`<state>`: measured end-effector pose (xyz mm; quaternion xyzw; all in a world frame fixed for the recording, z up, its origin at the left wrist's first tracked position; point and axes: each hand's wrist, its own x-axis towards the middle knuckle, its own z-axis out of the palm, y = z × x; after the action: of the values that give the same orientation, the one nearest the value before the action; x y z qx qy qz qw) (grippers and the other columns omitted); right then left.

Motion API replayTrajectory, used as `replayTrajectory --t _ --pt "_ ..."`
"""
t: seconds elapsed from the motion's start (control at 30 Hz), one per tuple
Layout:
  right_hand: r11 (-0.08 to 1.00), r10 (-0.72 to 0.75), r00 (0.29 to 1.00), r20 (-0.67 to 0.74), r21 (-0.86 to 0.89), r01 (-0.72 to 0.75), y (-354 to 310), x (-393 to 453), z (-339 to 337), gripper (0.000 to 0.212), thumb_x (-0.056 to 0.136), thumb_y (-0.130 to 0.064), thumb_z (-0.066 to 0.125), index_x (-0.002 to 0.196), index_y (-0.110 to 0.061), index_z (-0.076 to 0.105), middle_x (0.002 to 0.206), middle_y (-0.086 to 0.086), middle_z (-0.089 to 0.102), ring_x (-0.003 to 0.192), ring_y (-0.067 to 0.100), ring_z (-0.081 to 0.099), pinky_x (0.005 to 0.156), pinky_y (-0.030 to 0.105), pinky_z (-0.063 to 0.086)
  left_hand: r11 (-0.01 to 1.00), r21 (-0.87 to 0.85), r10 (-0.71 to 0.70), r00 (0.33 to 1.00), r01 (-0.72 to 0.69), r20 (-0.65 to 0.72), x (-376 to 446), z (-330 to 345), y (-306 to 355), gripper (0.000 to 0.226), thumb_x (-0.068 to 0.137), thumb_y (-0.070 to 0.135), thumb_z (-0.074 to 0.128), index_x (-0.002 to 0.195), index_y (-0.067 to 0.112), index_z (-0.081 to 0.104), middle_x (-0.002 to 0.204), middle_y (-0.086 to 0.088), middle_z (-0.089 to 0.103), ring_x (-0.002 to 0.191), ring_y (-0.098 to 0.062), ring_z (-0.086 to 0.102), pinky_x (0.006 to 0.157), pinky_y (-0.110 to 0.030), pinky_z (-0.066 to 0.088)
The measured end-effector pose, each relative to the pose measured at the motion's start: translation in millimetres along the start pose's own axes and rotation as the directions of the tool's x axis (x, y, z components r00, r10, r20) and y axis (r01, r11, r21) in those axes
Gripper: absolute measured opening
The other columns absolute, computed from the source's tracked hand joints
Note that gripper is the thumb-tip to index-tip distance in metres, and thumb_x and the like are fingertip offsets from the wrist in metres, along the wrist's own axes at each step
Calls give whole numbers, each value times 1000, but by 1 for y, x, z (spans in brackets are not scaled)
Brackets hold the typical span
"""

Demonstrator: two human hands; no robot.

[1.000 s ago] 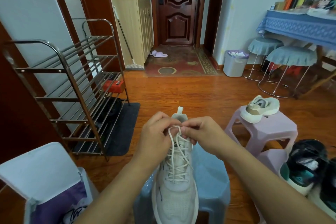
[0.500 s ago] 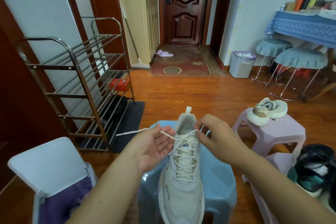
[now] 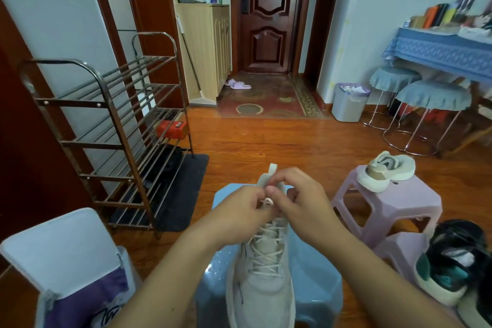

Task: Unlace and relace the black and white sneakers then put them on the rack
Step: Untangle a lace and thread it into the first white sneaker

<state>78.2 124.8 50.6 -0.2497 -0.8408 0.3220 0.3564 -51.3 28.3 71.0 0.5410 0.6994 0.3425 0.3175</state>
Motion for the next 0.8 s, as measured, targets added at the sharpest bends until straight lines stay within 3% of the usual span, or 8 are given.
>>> replayTrajectory --t 0.1,0.2,0.3,0.4,0.47,0.53,0.67,0.8 --pt "990 124 987 98 -76 -117 2 2 -2 17 100 -33 55 106 -29 70 91 -16 71 84 -1 64 71 18 47 995 -101 -28 996 20 -80 1 0 -3 42 105 42 50 86 8 67 62 3 41 53 -11 34 53 -29 27" --pt "988 116 984 137 -116 -101 -1 -2 -5 21 102 -32 53 92 -29 71 78 -18 69 79 -4 62 65 13 41 977 -207 -81 991 57 -109 1 -2 -4 42 107 40 46 88 16 74 69 1 53 63 -10 47 66 -31 38" --pt "962 161 986 37 -231 -149 -1 2 -11 21 100 -29 56 85 -28 70 70 -14 65 68 4 59 58 20 36 943 -323 -128 983 78 -135 2 -1 -7 37 106 34 50 93 13 78 74 4 70 69 -5 57 74 -25 46" --pt "908 356 934 -8 -233 -348 0 9 -29 18 98 -27 56 90 -36 70 79 -12 69 61 10 61 51 26 46 938 -339 -133 980 77 -146 2 -6 -14 32 101 31 60 83 11 78 76 -4 70 75 -20 53 81 -32 42" --pt "896 351 930 104 -326 -302 -3 6 -32 20 97 -28 59 100 -40 75 84 -13 70 65 7 61 57 26 49 940 -334 -100 991 64 -91 -1 -10 -16 19 95 23 70 80 17 80 92 -11 76 86 -21 65 91 -32 47" --pt "932 259 945 202 -308 -190 -11 1 -23 19 96 -31 64 105 -41 76 94 -18 67 85 0 58 73 22 46 939 -335 -92 995 71 -48 -4 -15 -17 9 87 11 78 85 19 82 98 -15 76 93 -18 70 95 -32 52" --pt "976 213 945 250 -96 -194 -15 1 -3 13 91 -21 72 96 -30 81 61 -34 60 67 -14 54 60 7 37 974 -221 -71 992 47 -102 -4 -20 -21 19 79 4 81 78 22 79 87 -15 72 78 -15 64 84 -37 55" --pt "957 285 935 213 -1 -291 -7 2 -2 8 86 -11 76 85 -18 80 59 -18 64 55 -6 54 54 11 39 997 -61 21 945 -43 -327 -1 -2 -17 22 80 4 70 74 22 57 68 9 57 60 -8 47 57 -29 40"
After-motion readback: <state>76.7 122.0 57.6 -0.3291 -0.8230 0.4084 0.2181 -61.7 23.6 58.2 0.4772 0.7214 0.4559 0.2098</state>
